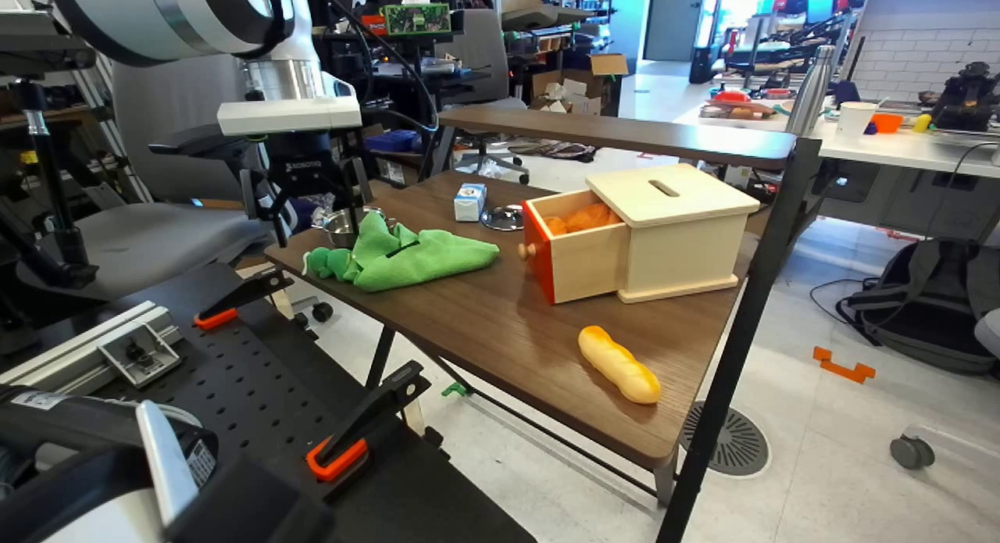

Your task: Put the green plush toy in the silver pot

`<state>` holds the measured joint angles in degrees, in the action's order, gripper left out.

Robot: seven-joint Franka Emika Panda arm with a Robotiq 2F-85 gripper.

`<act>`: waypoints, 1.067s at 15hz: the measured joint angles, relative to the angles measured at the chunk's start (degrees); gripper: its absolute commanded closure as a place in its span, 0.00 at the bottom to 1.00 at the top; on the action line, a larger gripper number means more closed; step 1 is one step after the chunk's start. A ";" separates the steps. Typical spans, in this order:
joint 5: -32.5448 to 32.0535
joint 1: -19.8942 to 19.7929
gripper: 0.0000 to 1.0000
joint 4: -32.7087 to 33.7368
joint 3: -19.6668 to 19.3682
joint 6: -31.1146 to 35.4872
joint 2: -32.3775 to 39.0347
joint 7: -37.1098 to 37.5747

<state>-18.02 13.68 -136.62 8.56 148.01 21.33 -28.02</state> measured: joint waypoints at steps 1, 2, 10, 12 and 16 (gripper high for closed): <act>-0.71 0.01 0.00 0.21 0.03 0.00 0.51 0.12; -1.25 0.02 0.00 0.34 0.10 0.00 0.91 0.20; -2.92 0.05 0.35 0.84 0.80 -0.16 2.31 0.42; -2.92 0.03 0.51 1.58 0.87 -0.35 2.82 0.42; -2.92 -0.03 0.80 3.19 0.87 -0.92 3.84 0.42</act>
<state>-20.94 13.66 -133.42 9.43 147.09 25.17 -27.60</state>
